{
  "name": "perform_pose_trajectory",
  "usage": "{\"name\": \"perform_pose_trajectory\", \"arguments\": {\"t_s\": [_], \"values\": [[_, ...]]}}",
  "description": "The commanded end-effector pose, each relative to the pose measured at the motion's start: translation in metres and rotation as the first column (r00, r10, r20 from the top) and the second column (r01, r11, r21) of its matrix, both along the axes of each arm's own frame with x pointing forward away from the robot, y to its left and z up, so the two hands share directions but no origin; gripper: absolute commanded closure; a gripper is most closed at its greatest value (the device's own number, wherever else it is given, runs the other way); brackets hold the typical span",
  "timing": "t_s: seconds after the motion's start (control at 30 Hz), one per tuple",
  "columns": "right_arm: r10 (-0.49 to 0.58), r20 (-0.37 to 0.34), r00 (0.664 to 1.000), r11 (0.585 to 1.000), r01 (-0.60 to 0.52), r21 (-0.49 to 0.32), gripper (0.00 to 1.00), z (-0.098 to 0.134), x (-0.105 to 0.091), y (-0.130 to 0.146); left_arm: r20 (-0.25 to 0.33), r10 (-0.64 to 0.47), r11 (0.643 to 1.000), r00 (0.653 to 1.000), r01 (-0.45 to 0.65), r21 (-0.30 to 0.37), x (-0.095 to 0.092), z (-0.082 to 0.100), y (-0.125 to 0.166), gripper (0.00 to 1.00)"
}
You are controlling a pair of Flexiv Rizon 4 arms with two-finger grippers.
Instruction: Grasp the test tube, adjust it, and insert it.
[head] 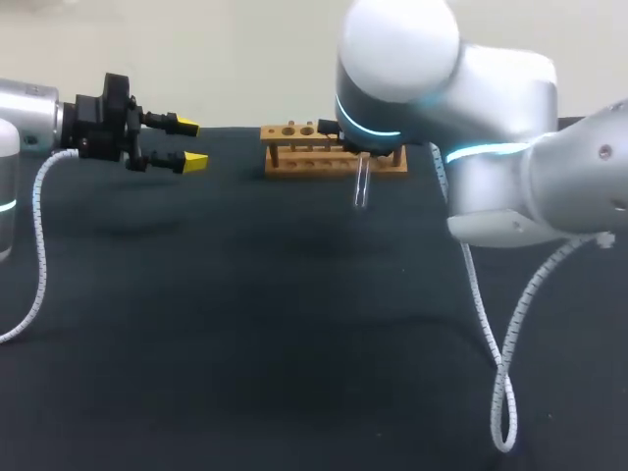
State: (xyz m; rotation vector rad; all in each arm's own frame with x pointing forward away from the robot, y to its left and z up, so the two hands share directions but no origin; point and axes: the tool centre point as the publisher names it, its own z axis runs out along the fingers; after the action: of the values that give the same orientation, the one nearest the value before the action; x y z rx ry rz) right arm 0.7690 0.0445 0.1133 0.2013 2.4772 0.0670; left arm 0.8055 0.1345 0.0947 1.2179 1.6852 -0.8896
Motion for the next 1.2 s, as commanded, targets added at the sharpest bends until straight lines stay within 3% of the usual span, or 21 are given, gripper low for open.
{"name": "perform_pose_trajectory", "arguments": {"t_s": [0.03, 0.57, 0.77, 1.2], "values": [[-0.009, 0.098, 0.995, 1.0, 0.009, 0.0, 1.0, 0.009, -0.017, -0.007, 0.006, 0.003, 1.0, 1.0, -0.003, -0.002, -0.002, -0.001, 0.001, 0.0], [-0.036, 0.145, 0.989, 0.999, 0.035, 0.006, 1.0, 0.023, -0.031, -0.014, 0.006, 0.003, 1.0, 1.0, -0.003, -0.002, -0.002, -0.001, 0.001, 0.0], [0.007, 0.186, 0.982, 0.997, -0.021, 0.073, 1.0, 0.027, -0.028, -0.014, 0.006, 0.003, 1.0, 1.0, -0.003, -0.002, -0.002, -0.001, 0.001, 0.0], [0.007, 0.186, 0.982, 0.997, -0.021, 0.073, 1.0, 0.027, -0.028, -0.014, 0.006, 0.003, 1.0, 1.0, -0.003, -0.002, -0.002, -0.001, 0.001, 0.0]]}}
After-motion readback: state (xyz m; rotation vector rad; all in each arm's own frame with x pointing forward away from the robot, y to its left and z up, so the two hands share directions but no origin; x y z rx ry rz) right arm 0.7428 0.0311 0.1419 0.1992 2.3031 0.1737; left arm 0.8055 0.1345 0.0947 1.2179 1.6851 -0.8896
